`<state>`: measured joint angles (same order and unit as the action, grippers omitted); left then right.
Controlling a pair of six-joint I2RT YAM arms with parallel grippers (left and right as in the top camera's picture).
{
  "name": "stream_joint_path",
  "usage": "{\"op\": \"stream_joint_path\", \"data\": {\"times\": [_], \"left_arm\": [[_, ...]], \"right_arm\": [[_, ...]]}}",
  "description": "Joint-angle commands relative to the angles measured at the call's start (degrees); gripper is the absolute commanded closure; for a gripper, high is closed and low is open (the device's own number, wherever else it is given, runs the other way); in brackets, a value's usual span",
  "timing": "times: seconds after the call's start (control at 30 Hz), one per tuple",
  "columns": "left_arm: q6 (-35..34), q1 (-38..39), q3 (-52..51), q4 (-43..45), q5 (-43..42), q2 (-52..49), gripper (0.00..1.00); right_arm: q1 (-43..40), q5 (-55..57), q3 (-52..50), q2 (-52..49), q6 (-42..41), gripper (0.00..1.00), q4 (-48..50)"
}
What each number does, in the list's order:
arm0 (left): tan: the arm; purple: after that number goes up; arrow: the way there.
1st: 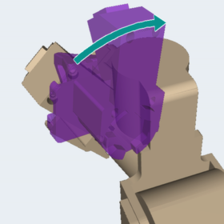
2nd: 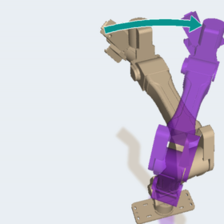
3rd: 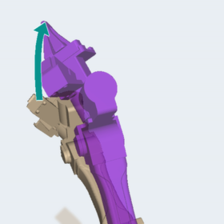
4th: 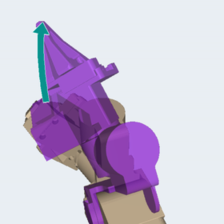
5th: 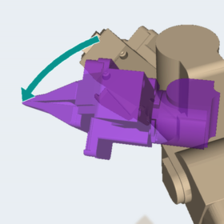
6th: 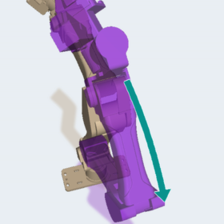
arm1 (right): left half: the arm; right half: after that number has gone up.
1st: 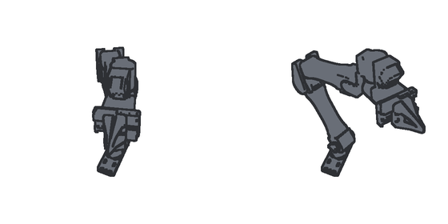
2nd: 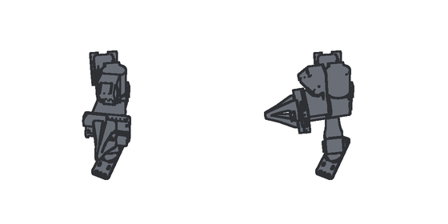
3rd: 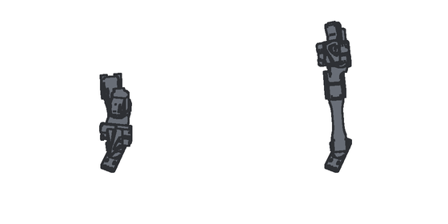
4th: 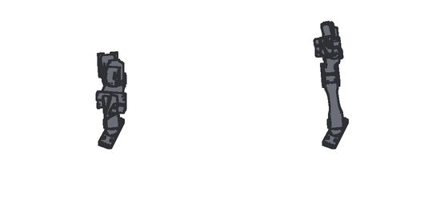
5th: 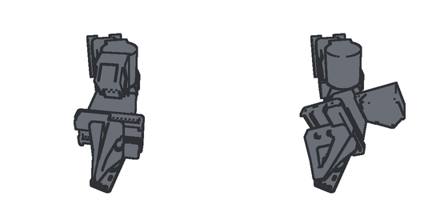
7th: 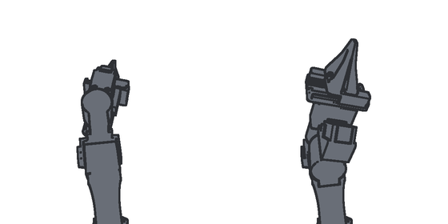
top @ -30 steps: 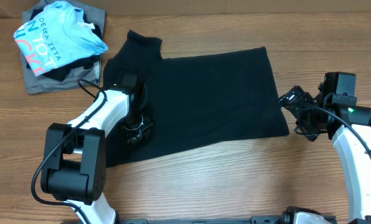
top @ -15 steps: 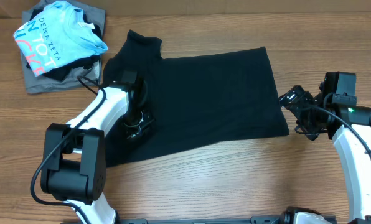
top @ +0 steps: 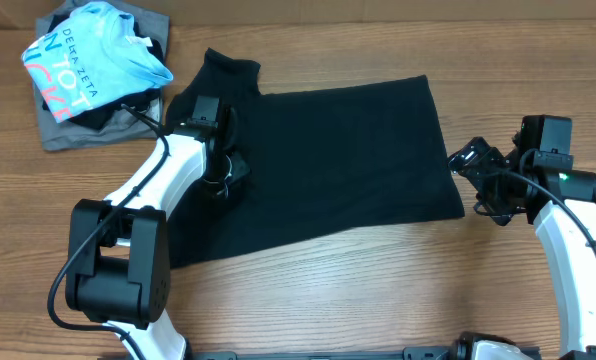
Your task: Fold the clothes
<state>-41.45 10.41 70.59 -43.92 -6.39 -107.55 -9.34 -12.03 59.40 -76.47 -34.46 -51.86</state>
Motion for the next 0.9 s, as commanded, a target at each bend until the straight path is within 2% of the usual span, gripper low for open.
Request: {"op": "stream_joint_path", "data": {"times": [0.0,0.03,0.07,0.1,0.13,0.23,0.33,0.43,0.57,0.6,0.67,0.77,0.87], "left_arm": [[1.7,-0.2,1.3,1.6,4.8,-0.7,0.96],[1.7,-0.2,1.3,2.1,5.3,-0.7,0.86],[1.9,-0.2,1.3,2.7,5.6,-0.7,0.64],[2.7,-0.2,1.3,3.5,5.6,-0.7,0.39],[4.9,-0.2,1.3,5.4,5.2,-0.7,0.0],[8.5,-0.2,1.4,6.7,3.4,-0.7,0.0],[9.4,-0.3,3.3,3.0,2.5,-0.6,0.0],[9.4,-0.3,7.4,-4.2,2.5,-0.3,0.0],[9.6,-0.2,15.3,-16.3,2.5,1.2,0.0],[9.6,-0.2,16.4,-18.4,2.4,1.5,0.0],[9.6,-0.1,17.1,-22.3,2.3,1.9,0.02],[9.6,0.3,16.3,-27.7,2.3,1.9,0.12],[9.6,0.4,13.3,-30.1,1.7,1.9,0.29]], "right_arm": [[0.0,0.4,-0.2,-0.2,0.2,0.0,0.4],[0.0,0.4,-0.2,-0.2,0.2,0.0,0.4],[0.0,0.4,-0.2,-0.2,0.2,0.0,0.4],[0.0,0.4,-0.2,-0.2,0.2,0.0,0.4],[0.0,0.4,-0.2,-0.2,0.2,0.0,0.4],[0.0,0.4,-0.2,-0.2,0.2,0.0,0.4],[0.0,0.4,-0.2,-0.2,0.2,0.0,0.4],[0.0,0.4,-0.2,-0.2,0.2,0.01,0.6],[1.2,0.4,-0.2,-1.1,0.2,0.08,1.6],[1.9,0.4,-0.4,-1.9,0.2,0.12,2.4],[3.5,0.4,-0.9,-3.8,0.2,0.31,4.2],[4.9,0.4,-0.9,-7.8,0.2,0.55,5.6],[5.1,0.5,-0.9,-12.5,-1.1,0.68,6.5]]}}
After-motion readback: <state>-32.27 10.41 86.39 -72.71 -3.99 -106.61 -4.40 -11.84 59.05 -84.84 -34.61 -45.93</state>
